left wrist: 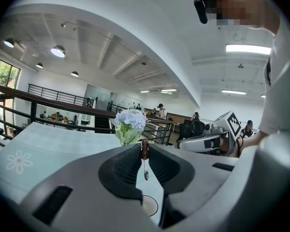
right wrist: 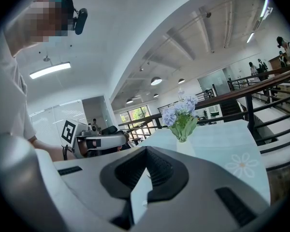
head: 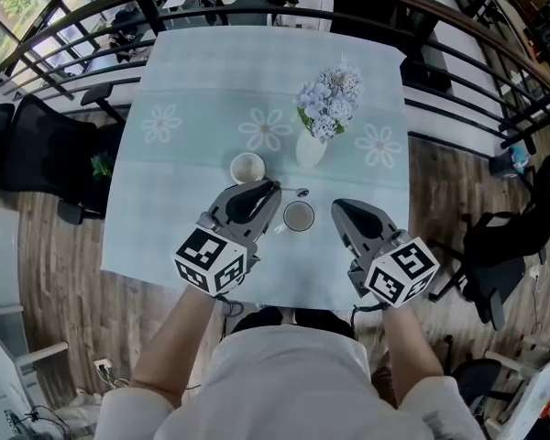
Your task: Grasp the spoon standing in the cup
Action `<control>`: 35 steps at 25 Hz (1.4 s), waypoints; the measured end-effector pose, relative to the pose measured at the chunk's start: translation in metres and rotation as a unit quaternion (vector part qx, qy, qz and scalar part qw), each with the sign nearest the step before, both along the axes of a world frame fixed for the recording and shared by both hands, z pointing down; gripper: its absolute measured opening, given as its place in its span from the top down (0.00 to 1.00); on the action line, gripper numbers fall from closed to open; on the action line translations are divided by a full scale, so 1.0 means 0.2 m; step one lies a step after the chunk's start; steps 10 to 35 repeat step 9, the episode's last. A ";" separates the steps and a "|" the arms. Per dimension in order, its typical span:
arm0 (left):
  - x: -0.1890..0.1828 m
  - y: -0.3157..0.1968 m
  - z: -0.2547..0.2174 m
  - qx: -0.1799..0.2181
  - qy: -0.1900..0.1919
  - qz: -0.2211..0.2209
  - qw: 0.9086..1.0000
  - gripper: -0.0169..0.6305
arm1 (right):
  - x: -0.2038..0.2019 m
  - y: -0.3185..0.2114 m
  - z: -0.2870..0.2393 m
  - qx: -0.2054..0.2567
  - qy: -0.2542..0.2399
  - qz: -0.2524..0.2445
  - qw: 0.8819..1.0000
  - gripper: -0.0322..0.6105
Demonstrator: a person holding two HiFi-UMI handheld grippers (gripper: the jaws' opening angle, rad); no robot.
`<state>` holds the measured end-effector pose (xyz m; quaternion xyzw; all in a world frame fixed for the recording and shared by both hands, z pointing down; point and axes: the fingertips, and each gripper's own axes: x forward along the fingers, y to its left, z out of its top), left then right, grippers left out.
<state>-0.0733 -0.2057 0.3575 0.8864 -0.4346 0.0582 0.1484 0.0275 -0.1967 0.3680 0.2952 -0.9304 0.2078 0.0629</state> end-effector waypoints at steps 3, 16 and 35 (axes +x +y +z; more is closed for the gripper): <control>0.00 0.00 0.00 -0.001 0.000 -0.001 1.000 0.88 | 0.00 0.00 0.00 -0.001 0.001 -0.001 1.000 0.92; 0.01 -0.01 0.00 -0.002 -0.002 0.000 1.000 0.88 | 0.02 -0.01 0.01 -0.006 0.002 0.001 1.000 0.92; 0.01 -0.01 0.00 -0.002 -0.002 0.000 1.000 0.88 | 0.02 -0.01 0.01 -0.006 0.002 0.001 1.000 0.92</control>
